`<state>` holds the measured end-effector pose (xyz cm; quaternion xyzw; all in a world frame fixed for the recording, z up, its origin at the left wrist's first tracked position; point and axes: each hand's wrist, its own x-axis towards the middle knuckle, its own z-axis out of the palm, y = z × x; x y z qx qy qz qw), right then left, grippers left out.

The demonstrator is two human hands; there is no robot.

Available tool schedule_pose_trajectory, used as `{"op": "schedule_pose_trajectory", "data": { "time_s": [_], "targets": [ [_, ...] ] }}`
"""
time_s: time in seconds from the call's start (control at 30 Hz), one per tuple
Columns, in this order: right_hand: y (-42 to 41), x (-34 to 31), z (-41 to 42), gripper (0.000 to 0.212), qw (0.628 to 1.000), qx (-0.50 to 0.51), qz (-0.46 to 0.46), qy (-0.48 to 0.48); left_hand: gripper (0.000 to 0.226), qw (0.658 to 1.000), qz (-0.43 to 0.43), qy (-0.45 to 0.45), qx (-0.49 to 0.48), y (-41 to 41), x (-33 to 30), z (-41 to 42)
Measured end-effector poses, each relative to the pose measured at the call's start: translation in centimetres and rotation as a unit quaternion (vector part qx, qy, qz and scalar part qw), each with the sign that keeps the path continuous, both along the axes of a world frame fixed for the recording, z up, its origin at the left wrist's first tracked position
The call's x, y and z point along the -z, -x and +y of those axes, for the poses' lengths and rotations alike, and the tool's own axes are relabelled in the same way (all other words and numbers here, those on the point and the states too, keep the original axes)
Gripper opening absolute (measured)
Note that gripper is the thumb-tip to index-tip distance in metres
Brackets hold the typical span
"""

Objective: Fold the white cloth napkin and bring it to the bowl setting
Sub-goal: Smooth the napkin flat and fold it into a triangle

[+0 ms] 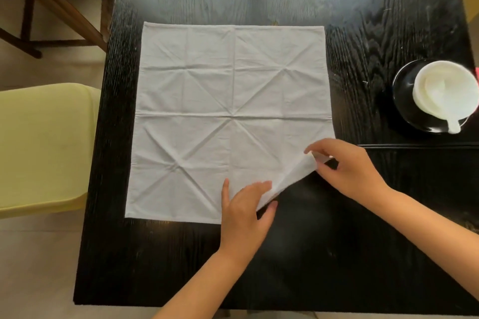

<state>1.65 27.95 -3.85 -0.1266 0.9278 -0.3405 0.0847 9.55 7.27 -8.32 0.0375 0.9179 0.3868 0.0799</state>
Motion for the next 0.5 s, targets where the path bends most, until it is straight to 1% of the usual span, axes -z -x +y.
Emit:
{"op": "schedule_pose_trajectory", "data": {
  "time_s": [0.07,0.1,0.2,0.33,0.5],
  "targets": [
    [1.9,-0.9,-1.5,0.018,0.997,0.049,-0.026,0.045,0.012,0.994,-0.025,-0.059,-0.086,1.4,-1.3,0.2],
    [3.0,-1.2,-2.0,0.019,0.996,0.057,-0.032,0.058,0.007,0.987,-0.044,-0.093,-0.122,2.4,-2.0,0.1],
    [6.1,-1.8,-3.0,0.016,0.994,0.064,-0.045,0.082,0.009,0.968,-0.063,-0.154,-0.189,5.3,-3.8,-0.8],
    [10.3,-1.6,-4.5,0.006,0.994,0.065,-0.055,0.072,0.009,0.954,-0.022,-0.176,-0.243,8.8,-4.2,-3.3],
    [17.2,-1.3,-9.7,0.005,0.998,0.035,-0.006,0.060,0.008,0.951,0.036,-0.136,-0.277,14.2,-3.7,-7.8]
  ]
}}
